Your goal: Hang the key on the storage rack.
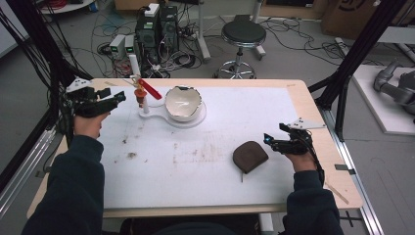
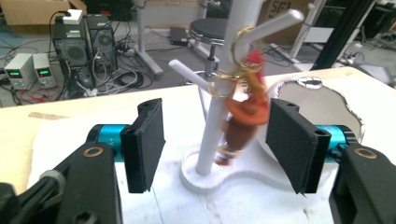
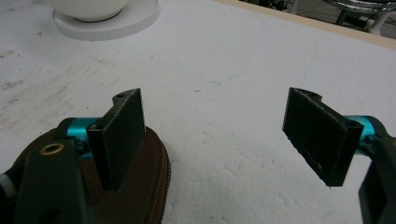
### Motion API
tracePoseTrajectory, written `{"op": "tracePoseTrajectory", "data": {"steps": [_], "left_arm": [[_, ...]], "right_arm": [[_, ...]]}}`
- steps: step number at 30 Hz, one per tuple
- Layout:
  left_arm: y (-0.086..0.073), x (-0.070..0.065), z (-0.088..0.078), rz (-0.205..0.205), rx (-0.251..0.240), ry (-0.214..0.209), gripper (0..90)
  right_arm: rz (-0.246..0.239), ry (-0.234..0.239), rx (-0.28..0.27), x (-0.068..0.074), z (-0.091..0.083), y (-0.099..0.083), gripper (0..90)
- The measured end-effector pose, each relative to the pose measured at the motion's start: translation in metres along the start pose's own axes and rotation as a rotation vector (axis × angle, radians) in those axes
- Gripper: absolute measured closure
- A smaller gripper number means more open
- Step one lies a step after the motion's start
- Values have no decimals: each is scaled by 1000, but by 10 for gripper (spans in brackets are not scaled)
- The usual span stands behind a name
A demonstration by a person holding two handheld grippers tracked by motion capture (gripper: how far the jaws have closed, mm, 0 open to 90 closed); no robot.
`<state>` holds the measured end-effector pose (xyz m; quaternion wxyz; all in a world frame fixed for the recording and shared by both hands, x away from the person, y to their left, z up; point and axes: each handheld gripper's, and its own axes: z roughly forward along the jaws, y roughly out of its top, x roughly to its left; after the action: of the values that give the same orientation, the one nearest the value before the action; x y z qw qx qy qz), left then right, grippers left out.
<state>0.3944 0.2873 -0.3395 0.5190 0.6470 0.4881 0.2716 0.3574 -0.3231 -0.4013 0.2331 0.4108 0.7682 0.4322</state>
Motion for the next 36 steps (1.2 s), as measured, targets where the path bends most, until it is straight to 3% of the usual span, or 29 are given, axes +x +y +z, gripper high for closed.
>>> {"op": "tracePoseTrajectory", "data": {"steps": [3,9,13,17,26,36], "left_arm": [[-18,-4,-7,23,-14,-11,302],[-49,-19,-13,64,-72,-74,206],[-63,-33,-10,109,-100,-103,202],[-66,-38,-8,143,-93,-133,202],[-73,-38,-8,110,-84,-167,206],[-75,-42,-1,111,-52,-173,214]], "right_arm": [[3,-1,1,0,1,0,213],[-2,-3,8,1,2,0,213],[3,-2,9,1,3,0,212],[-4,2,3,1,5,1,212],[10,9,16,1,10,0,212],[2,23,28,3,6,-4,212]]}}
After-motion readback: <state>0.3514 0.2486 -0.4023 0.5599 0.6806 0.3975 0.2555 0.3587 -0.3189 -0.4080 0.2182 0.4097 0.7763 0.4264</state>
